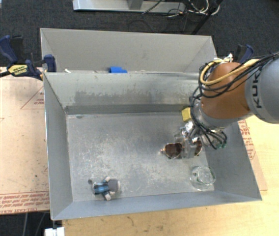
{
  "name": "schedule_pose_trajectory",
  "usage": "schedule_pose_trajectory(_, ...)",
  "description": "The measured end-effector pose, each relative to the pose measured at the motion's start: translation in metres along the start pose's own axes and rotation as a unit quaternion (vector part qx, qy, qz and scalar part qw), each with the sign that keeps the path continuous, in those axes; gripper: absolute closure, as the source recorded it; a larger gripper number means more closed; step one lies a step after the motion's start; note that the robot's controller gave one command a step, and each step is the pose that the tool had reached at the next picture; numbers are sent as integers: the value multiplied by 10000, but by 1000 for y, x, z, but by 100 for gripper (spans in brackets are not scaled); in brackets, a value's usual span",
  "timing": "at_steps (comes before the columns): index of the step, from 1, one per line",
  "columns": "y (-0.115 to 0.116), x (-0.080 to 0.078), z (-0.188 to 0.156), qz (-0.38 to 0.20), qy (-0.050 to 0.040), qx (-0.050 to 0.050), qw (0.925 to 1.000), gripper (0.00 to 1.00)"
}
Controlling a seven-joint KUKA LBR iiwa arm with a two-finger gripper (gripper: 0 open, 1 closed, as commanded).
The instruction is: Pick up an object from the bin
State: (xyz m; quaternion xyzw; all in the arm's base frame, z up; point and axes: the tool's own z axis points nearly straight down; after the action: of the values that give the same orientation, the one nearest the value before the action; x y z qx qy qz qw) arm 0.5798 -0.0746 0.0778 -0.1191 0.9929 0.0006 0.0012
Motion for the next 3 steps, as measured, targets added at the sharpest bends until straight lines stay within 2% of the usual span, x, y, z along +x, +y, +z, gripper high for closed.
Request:
schedule_pose_trajectory(1, 0, 0, 0, 1, 0, -1, 10000, 100)
schedule_pose_trajectory(2, -44, -1, 4, -152, -8, -10, 9999, 100)
schedule_pose_trajectory(3, -75, 4, 5, -234, -7, -53, 9997, 100)
